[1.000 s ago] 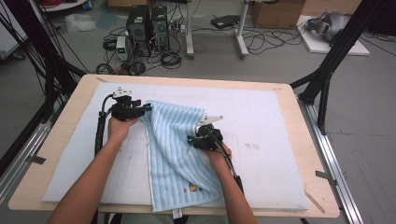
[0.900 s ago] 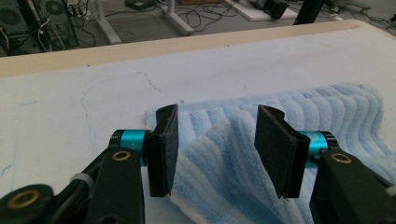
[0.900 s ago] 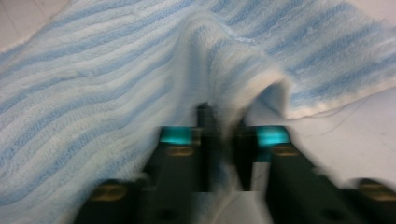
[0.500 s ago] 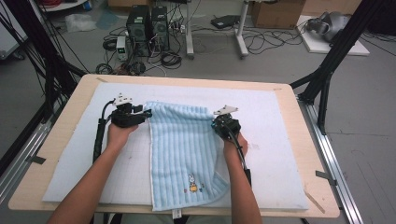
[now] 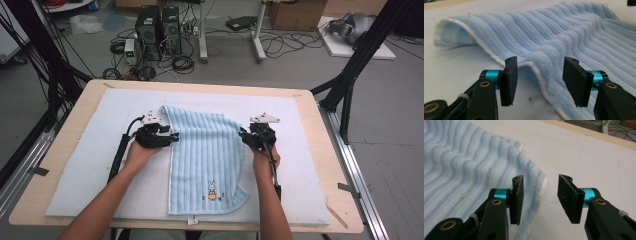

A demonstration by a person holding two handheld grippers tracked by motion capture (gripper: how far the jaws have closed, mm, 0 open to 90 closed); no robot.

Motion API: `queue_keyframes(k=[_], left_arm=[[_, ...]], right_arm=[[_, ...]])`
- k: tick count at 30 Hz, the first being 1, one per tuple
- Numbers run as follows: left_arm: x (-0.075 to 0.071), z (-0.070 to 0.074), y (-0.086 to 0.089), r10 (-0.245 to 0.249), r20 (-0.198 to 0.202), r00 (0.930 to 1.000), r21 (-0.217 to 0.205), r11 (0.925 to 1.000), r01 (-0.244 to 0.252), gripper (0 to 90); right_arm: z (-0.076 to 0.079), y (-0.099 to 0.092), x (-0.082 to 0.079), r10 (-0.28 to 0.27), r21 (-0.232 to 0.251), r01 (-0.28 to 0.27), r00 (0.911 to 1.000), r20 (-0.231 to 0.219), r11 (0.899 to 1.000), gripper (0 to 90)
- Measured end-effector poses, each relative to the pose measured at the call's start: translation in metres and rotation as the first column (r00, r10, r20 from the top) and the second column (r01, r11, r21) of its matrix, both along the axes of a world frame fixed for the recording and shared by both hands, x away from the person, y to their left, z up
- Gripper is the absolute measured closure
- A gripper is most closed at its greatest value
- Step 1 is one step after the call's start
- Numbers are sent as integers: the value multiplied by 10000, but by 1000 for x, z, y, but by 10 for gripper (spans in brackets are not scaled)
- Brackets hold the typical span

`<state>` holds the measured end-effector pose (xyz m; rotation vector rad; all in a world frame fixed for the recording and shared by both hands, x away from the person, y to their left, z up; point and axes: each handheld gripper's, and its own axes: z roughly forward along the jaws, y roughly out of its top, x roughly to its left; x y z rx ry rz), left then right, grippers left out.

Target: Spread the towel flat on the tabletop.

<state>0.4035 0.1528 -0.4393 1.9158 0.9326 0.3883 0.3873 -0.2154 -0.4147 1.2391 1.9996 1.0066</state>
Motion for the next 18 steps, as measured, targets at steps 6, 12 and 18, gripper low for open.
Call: queue_keyframes(k=[6, 12, 18], left_arm=[[-1, -11, -19, -209, -287, 9994, 867, 9960, 234, 496], [0, -11, -23, -495, -28, 9988, 1570, 9864, 493, 856], [10, -2, 13, 968, 132, 9952, 1080, 9893, -977, 860]], right_arm=[[-5, -18, -22, 343, 127, -343, 9994, 32, 9993, 533], [-15, -28, -41, 903, 692, -886, 9957, -219, 9937, 539], [-22, -31, -52, 1341, 1127, -1279, 9897, -501, 9854, 532]])
